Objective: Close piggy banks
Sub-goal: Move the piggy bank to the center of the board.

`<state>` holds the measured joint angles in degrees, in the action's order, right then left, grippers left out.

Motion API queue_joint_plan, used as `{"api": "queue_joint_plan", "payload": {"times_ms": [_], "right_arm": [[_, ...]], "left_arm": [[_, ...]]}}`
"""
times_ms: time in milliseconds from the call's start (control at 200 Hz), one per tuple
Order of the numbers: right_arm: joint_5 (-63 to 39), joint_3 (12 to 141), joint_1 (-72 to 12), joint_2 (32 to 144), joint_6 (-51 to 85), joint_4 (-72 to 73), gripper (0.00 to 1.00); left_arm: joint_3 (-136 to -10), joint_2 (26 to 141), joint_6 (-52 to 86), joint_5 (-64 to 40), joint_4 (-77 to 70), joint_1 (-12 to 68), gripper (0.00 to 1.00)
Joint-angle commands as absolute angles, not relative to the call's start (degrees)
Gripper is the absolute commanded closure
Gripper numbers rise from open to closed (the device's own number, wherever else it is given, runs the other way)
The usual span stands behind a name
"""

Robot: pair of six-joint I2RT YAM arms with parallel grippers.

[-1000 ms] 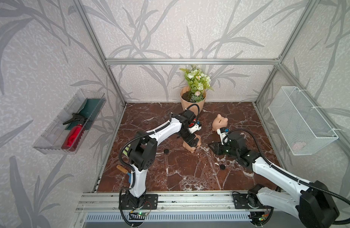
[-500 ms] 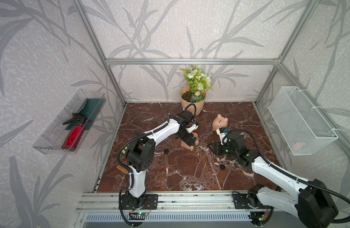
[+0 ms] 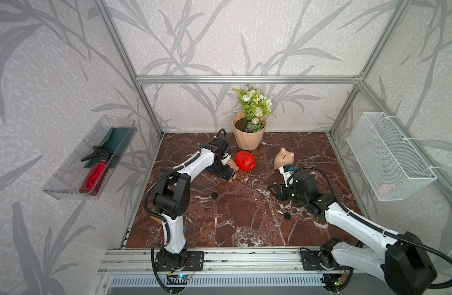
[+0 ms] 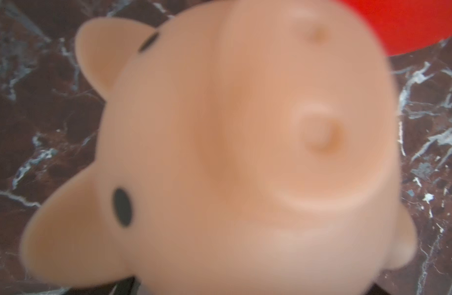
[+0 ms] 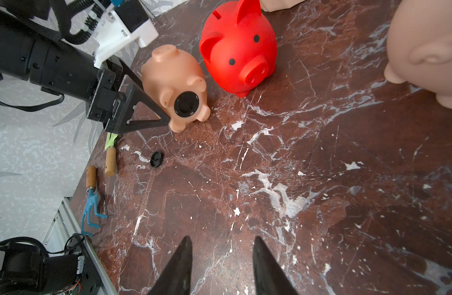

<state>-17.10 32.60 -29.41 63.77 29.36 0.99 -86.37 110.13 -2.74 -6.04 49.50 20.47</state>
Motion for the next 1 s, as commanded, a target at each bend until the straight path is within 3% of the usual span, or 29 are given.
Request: {"api": "queue_joint_plan", "payload": {"times_ms": [0, 520, 995], "right_arm": [[-18.11, 32.61, -29.22, 63.28, 29.62, 1.89, 0.6], [-18.28, 32.87, -28.83, 63.99, 28.83, 2.0, 0.6], [-18.19, 32.72, -27.87, 63.73, 28.44, 1.85, 0.6]], "left_arm": [[-87.33, 110.09, -1.87, -5.2, 50.99, 19.54, 0.04], [-92.98, 110.01, -1.84, -4.81, 50.48, 17.12, 0.01], [-92.46, 102.73, -5.03, -13.82, 43.53, 17.92, 0.02]]}}
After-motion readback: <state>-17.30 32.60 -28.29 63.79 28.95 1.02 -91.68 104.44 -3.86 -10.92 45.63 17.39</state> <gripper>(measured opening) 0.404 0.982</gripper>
